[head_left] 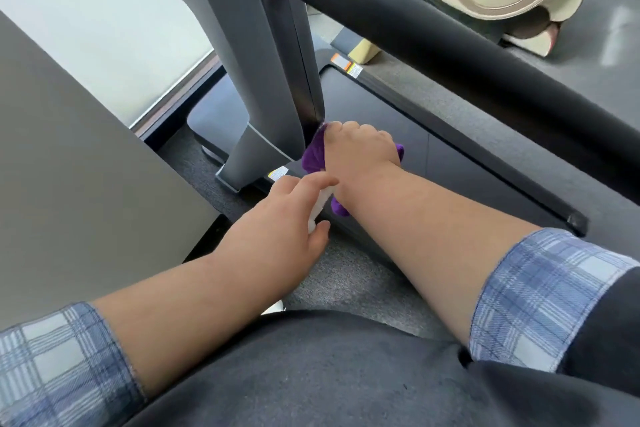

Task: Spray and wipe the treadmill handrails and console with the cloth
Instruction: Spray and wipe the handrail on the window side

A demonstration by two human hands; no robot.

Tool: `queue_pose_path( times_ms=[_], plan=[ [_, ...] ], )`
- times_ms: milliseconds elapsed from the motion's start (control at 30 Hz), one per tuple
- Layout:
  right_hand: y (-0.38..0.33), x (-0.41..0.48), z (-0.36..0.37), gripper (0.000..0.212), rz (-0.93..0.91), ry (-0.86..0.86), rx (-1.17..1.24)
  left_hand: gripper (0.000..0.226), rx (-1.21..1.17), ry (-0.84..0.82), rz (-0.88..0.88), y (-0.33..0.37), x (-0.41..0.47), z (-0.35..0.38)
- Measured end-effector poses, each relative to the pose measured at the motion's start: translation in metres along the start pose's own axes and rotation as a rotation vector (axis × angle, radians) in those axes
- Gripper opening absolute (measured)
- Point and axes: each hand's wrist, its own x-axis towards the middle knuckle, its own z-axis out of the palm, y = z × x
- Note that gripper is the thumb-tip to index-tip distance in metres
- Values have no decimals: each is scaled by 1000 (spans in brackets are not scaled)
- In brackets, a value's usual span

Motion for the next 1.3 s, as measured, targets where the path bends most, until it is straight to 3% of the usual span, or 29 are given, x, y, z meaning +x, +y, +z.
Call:
queue_pose_path(
  times_ms=[167,533,733,867,1033,1167,1300],
  plan=[
    [45,-41,4,57,59,-122,1,56,-31,-26,91,24,0,12],
    [168,-167,43,48,190,-80,-152,52,-12,-58,171,110,-30,62],
    [189,-202,37,59,92,-114,-284,52,-2,22,162,151,-63,77],
    [193,-227,0,38,-24,-155,-60,51,-18,116,105,166,-87,75],
    [202,-260,-42,6,-161,268,285,51,-78,244,34,165,-115,69],
    [212,-288,-47,16,-204,308,554,51,-85,291,43,169,-128,68],
    [219,-307,-17,22,-112,289,863,52,-66,311,81,169,-128,63]
  ],
)
